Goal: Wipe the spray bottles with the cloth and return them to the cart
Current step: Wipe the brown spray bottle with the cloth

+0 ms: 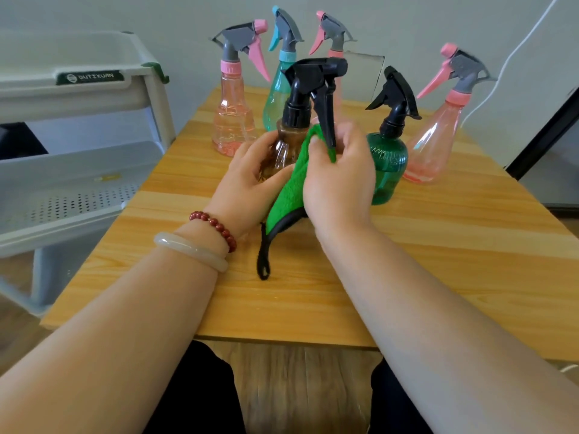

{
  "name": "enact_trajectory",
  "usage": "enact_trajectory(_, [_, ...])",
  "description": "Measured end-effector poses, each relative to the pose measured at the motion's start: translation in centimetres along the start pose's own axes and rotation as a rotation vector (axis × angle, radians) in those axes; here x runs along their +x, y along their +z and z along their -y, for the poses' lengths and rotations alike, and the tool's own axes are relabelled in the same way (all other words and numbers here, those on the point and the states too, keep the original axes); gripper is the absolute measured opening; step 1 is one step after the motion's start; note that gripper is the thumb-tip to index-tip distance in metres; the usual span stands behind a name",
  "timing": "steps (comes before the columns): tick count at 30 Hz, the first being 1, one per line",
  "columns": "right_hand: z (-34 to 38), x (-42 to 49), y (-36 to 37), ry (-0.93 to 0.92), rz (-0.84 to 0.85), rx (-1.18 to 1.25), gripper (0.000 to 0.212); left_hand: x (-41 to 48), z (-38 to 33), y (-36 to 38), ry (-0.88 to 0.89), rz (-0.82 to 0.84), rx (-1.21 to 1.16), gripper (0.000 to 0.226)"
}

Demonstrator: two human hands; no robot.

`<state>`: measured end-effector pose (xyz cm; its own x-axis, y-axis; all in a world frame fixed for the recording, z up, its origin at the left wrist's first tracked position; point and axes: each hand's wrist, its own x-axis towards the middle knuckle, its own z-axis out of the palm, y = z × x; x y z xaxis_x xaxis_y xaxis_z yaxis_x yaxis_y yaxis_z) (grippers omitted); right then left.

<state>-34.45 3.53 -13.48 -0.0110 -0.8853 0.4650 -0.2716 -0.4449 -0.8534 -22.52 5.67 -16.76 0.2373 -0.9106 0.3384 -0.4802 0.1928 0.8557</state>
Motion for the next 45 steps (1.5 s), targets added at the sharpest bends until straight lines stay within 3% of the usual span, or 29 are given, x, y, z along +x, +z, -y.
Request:
enact_trajectory(3, [-1.3, -0.5, 0.1, 0.014, 0.017, -0.112, 0.005, 0.0, 0.0, -0.1, -0.02, -0.006, 0.007, 0.062])
enact_trajectory(7, [-1.6, 0.7, -0.9, 0.195, 0.122, -0.1, 0.009, -0.2, 0.0, -0.1, -0.045, 0.005, -0.038, 0.069])
enact_trajectory(13, [-0.6, 0.1, -0.1, 0.023, 0.045, -0.063, 0.007, -0.3, -0.2, -0.3, -0.019, -0.004, 0.011, 0.063])
enact_trajectory(18, [-2.2, 0.7, -1.6, 0.243, 0.226, -0.226, 0.012, -0.4, -0.5, -0.3, -0.039, -0.009, 0.032, 0.066])
enact_trajectory(22, [0.0, 1.0, -1.1, 0.103, 0.148, -0.015, 0.009, -0.4, -0.5, -0.2, -0.008, -0.017, 0.029, 0.062])
enact_trajectory(26, [-0.7, 0.3, -0.4, 0.016, 0.128, -0.156, 0.012, -0.7, -0.7, -0.5, -0.005, -0.006, -0.004, 0.059])
enact_trajectory(31, [-2.4, 0.5, -2.2, 0.184, 0.317, -0.283, 0.015, -0.9, -0.9, -0.6, -0.024, 0.009, -0.055, 0.059])
enact_trajectory(38, [0.0, 1.1, -1.2, 0.043, 0.152, -0.073, 0.011, -0.8, -0.6, 0.3, 0.03, -0.038, 0.028, 0.046])
enact_trajectory(41, [-1.4, 0.7, -1.2, 0.032, 0.197, -0.182, 0.012, -0.7, -0.6, -0.2, 0.01, -0.056, 0.041, 0.046])
enact_trajectory(45, [-2.3, 0.8, -2.3, 0.186, 0.309, -0.254, 0.014, -0.8, -0.6, -0.3, 0.002, -0.086, 0.067, 0.054])
